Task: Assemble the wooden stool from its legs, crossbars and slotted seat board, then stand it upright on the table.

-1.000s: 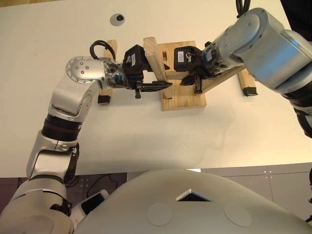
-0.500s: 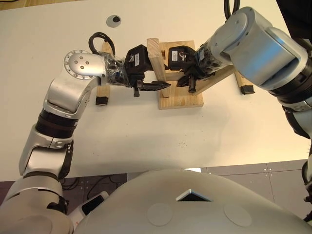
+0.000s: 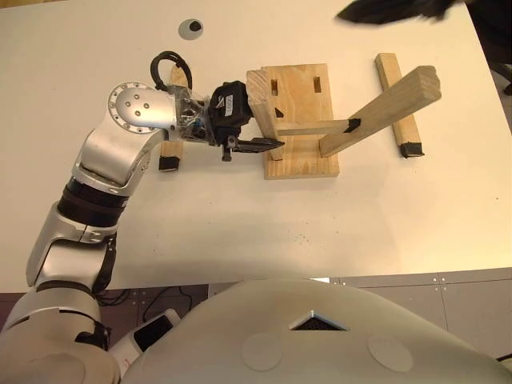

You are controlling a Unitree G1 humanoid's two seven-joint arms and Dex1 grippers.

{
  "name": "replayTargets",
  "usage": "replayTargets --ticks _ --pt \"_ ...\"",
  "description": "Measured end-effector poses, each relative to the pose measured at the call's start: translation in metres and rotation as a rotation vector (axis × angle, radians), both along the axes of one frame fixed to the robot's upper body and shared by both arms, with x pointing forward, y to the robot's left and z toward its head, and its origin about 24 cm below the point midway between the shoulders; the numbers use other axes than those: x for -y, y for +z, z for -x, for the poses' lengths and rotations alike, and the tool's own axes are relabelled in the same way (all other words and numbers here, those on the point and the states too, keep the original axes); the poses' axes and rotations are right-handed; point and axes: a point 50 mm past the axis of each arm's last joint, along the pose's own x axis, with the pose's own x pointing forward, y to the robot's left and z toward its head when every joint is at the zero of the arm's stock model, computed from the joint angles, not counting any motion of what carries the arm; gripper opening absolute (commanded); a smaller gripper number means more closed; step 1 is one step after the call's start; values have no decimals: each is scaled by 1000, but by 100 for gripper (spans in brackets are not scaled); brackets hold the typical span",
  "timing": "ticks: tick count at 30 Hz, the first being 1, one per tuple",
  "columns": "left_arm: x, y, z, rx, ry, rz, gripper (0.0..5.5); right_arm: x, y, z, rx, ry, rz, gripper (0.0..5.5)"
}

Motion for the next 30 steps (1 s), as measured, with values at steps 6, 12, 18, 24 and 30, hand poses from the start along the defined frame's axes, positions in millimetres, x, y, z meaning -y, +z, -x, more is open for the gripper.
replayTargets --ticks 6,12,18,24,30 --pt "19 15 20 -58 143 44 251 60 -2 -2 9 -203 -292 288" --pt "31 14 26 -234 153 153 338 128 -91 65 -226 -283 -525 288" --pt "11 21 35 -315 -11 141 429 123 -163 157 -529 -333 -705 288" --pt "-15 16 15 -336 -23 101 456 52 -214 149 -580 -291 -712 288" --pt "-49 12 -9 -328 -11 11 456 -20 -259 129 -425 -273 -618 288"
